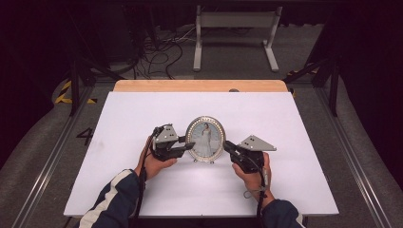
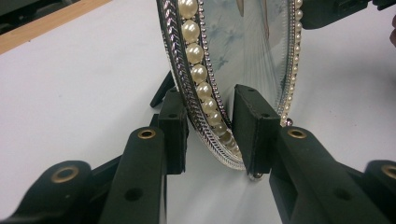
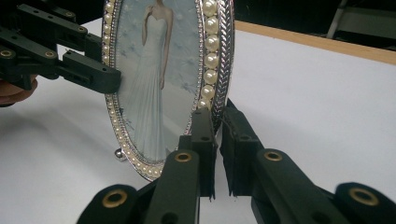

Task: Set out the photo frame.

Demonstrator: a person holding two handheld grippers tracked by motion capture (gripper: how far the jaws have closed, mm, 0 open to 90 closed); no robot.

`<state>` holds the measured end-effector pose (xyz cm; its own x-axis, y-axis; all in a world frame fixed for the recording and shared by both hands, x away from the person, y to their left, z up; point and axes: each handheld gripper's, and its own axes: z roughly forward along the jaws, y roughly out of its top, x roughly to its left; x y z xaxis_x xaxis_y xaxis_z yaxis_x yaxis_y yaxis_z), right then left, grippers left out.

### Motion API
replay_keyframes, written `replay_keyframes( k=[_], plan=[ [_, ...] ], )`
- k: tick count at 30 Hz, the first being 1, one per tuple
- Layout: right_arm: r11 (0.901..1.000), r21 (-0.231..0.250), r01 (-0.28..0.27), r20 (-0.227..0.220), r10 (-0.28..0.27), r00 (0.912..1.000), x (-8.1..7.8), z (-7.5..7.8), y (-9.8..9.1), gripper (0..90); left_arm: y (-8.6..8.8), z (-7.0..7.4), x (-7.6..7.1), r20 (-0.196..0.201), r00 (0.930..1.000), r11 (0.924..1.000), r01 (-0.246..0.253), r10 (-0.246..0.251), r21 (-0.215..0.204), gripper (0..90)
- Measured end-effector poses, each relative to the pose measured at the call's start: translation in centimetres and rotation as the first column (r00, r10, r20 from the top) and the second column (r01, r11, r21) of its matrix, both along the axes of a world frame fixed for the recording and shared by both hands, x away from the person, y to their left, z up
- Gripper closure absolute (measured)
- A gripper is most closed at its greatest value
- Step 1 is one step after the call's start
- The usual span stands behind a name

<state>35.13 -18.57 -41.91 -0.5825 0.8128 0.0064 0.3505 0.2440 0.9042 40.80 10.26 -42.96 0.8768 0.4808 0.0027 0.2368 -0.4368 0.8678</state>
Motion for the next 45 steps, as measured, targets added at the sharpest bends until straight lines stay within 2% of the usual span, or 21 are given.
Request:
replay_keyframes(
  k=[7, 17, 21, 24, 28, 36, 45],
  plan=[
    [1.0000, -0.001, 0.000, 0.001, 0.000, 1.0000, 0.1, 0.0, 0.1, 83.7, 0.0, 0.0, 0.1, 0.004, 1.0000, 1.0000, 0.003, -0.003, 0.003, 66.7],
    [0.9991, -0.041, -0.010, 0.017, 0.011, 0.9998, 0.0, 0.0, 0.2, 82.8, 0.0, -0.1, 0.1, -0.005, 1.0000, 1.0000, 0.002, -0.002, -0.006, 67.0],
    [0.9975, -0.068, -0.019, 0.025, 0.021, 0.9995, 0.0, 0.0, 0.0, 83.0, -0.1, -0.1, 0.0, 0.008, 1.0000, 1.0000, -0.004, 0.004, 0.001, 66.5],
    [0.9973, -0.069, -0.024, 0.024, 0.025, 0.9994, 0.0, -0.1, 0.0, 82.8, -0.1, -0.1, 0.0, 0.009, 0.9999, 1.0000, -0.006, 0.006, 0.002, 66.3],
    [0.9953, -0.092, -0.029, 0.032, 0.033, 0.9989, -0.1, 0.0, 0.0, 82.4, -0.2, -0.1, -0.1, 0.015, 0.9999, 0.9999, -0.007, 0.007, 0.014, 64.8],
    [0.9941, -0.103, -0.034, 0.037, 0.038, 0.9986, -0.2, 0.1, -0.4, 81.4, -0.1, 0.1, -0.4, 0.028, 0.9996, 0.9996, -0.007, 0.006, 0.026, 61.0],
    [0.9885, -0.138, -0.061, 0.042, 0.068, 0.9968, -0.7, 0.4, -0.5, 77.7, 0.1, 0.3, -1.0, 0.057, 0.9983, 0.9980, -0.007, 0.004, 0.063, 57.2]
  ],
)
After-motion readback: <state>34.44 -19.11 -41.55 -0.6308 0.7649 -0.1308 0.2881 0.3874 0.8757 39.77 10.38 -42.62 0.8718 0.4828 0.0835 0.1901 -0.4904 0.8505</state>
